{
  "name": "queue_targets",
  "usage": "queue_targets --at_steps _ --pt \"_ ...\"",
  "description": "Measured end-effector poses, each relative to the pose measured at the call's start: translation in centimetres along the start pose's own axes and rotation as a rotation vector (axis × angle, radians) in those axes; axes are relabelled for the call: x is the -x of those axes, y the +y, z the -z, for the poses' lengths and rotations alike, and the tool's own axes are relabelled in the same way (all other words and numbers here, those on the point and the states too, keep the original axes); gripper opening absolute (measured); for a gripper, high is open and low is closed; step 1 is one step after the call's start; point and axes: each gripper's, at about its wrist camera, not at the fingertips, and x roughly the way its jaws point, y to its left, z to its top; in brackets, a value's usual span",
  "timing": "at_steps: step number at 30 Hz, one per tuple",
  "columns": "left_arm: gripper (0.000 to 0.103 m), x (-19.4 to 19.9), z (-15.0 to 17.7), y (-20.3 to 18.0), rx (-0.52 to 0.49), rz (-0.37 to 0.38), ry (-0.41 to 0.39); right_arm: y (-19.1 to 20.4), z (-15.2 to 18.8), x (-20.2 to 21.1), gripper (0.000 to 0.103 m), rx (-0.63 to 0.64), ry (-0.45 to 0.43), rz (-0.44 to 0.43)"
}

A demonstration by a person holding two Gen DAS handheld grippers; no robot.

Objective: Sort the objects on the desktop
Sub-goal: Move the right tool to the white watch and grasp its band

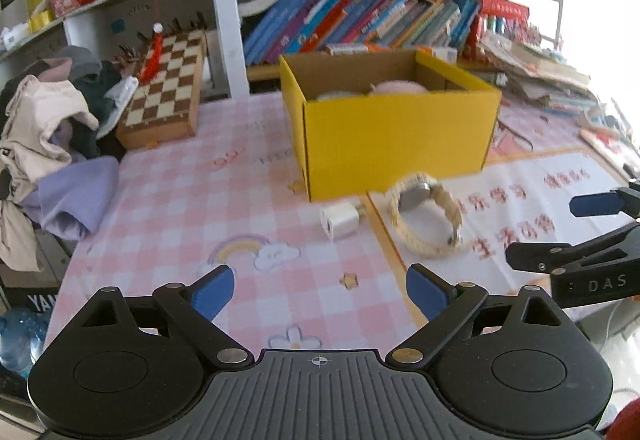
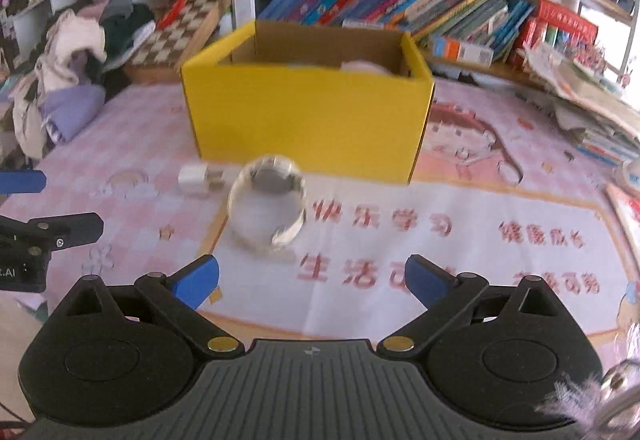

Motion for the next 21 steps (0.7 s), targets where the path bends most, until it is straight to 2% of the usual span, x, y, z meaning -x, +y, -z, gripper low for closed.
queue_targets --at_steps 7,21 --pt "0.095 -1.0 1.1 -0.3 -0.015 0.01 0.054 0.3 0.5 -1.2 0.101 -0.012 0.062 -0.024" --pt "0.095 -2.6 0.0 0.5 0.008 -0.009 0.061 0.7 -1.8 -3.5 0.1 0.024 0.059 -0.073"
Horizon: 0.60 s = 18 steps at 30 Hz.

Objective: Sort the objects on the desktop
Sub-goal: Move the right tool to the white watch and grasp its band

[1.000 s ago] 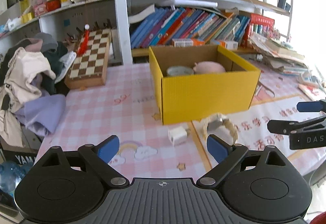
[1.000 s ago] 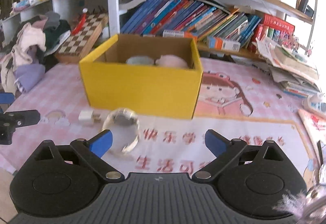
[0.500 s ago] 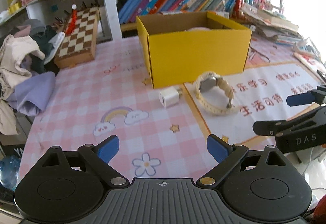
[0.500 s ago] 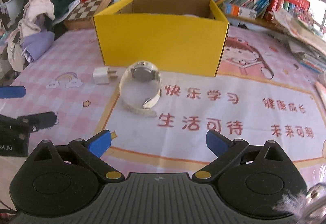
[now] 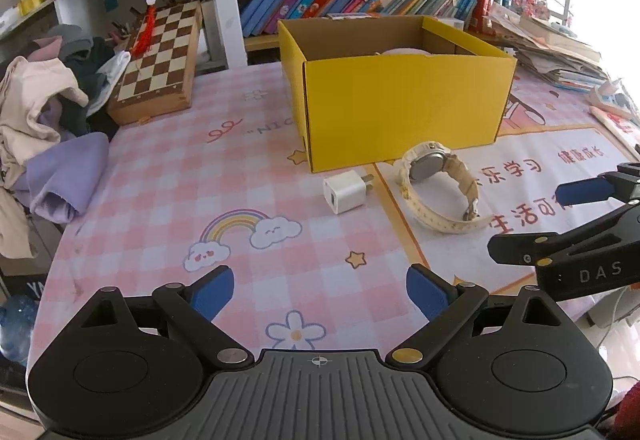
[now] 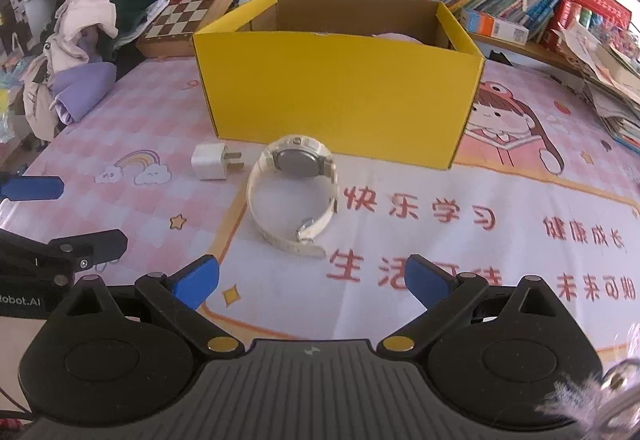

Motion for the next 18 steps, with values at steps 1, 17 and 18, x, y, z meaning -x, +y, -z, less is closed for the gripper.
queue_targets --at_steps 1,17,18 --pt "0.095 -0.1 -0.1 0.1 0.002 -0.001 -0.002 0.1 -0.2 -0.3 0.1 0.005 0.003 -0.003" --pt "0.095 -2.4 -1.1 0.5 0.001 -0.005 0.059 0.9 -4.0 -5.6 0.1 0.077 0.054 -0.031" --pt "0.095 -2.5 -1.1 0.4 -0.003 -0.006 0.061 1.0 -4.2 -5.9 0.1 0.083 0.054 -0.032"
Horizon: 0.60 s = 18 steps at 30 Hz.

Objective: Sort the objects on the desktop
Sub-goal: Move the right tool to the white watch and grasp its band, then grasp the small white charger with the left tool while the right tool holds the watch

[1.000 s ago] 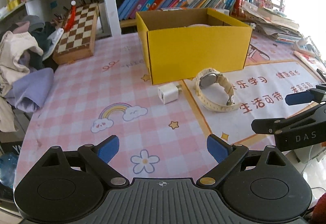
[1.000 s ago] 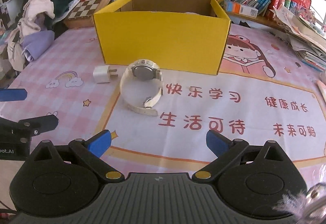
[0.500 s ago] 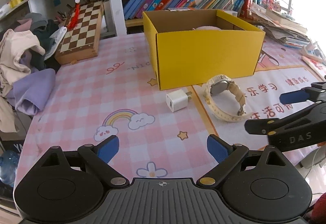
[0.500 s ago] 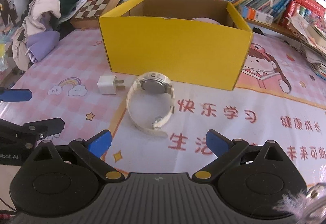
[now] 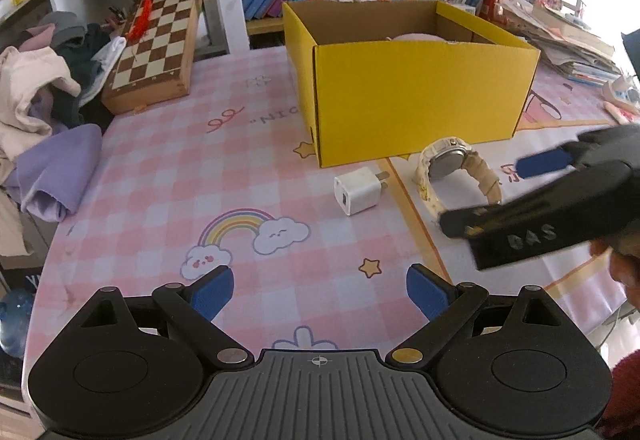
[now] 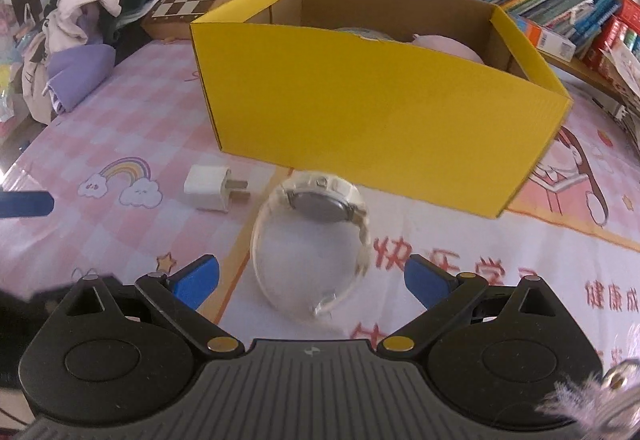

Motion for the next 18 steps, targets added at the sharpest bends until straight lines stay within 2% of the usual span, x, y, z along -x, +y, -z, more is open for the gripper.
queue_targets --at_steps 5,9,11,12,13,18 --pt "0.095 -0.4 -0.4 -0.2 -0.012 -0.013 0.007 0.3 -1.2 -1.8 0.1 0.024 0.013 -0.002" --pt "0.095 -0.7 -0.7 -0.1 0.0 -0.025 0.017 0.0 -1.8 -2.9 0.095 0.017 0.036 -0.005" --pt "0.095 -0.9 -0.8 0.0 0.008 -0.03 0.023 -0.2 -2.0 -3.3 0.087 0.015 0.046 -0.006" --pt "0.095 -1.0 -0.9 0.1 0.012 -0.033 0.026 -0.4 -2.0 -3.4 0.075 0.014 0.051 -0.009" --pt "0.095 -1.1 -0.9 0.0 0.015 -0.034 0.028 -0.5 -2.1 -3.5 0.069 0.012 0.056 -0.02" --pt "0.095 -1.7 -1.4 -0.2 0.022 -0.035 0.031 -1.1 -2.1 -3.3 0.062 0.028 0.057 -0.035"
